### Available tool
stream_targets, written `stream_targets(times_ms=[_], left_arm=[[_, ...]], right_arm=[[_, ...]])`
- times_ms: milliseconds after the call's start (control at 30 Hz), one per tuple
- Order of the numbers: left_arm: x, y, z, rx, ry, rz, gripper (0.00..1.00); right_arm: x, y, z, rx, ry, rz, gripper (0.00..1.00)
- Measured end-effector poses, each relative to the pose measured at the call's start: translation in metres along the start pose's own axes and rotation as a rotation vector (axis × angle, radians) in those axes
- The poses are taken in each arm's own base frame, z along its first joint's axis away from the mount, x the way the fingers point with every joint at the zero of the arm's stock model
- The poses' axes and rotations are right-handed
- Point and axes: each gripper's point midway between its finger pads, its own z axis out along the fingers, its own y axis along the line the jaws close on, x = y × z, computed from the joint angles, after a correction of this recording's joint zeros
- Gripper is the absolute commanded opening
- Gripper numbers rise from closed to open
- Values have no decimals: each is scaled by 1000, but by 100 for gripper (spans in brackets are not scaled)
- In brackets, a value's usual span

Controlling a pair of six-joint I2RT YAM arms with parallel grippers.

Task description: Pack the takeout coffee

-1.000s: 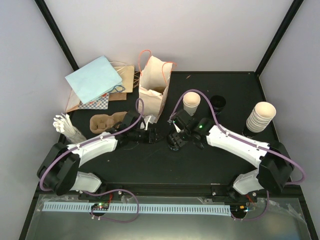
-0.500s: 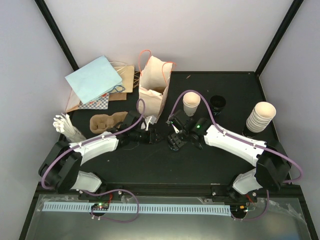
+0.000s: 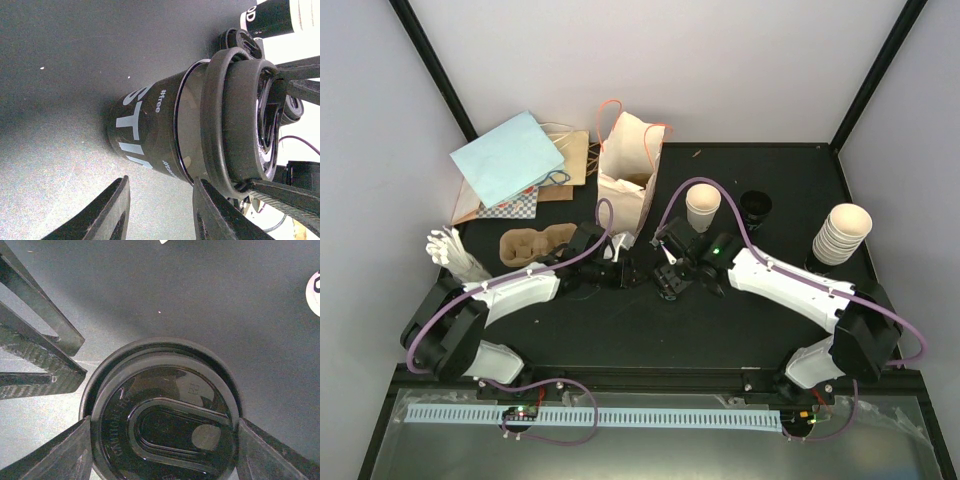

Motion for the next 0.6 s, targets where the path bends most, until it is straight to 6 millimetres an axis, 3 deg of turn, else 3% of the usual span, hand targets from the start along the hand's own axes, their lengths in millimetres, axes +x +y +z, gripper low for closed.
stream_targets(times_ms=[600], left_arm=[[1,-2,1,3,2,5,37]], right_arm=[[1,5,-3,1,7,-20,73]])
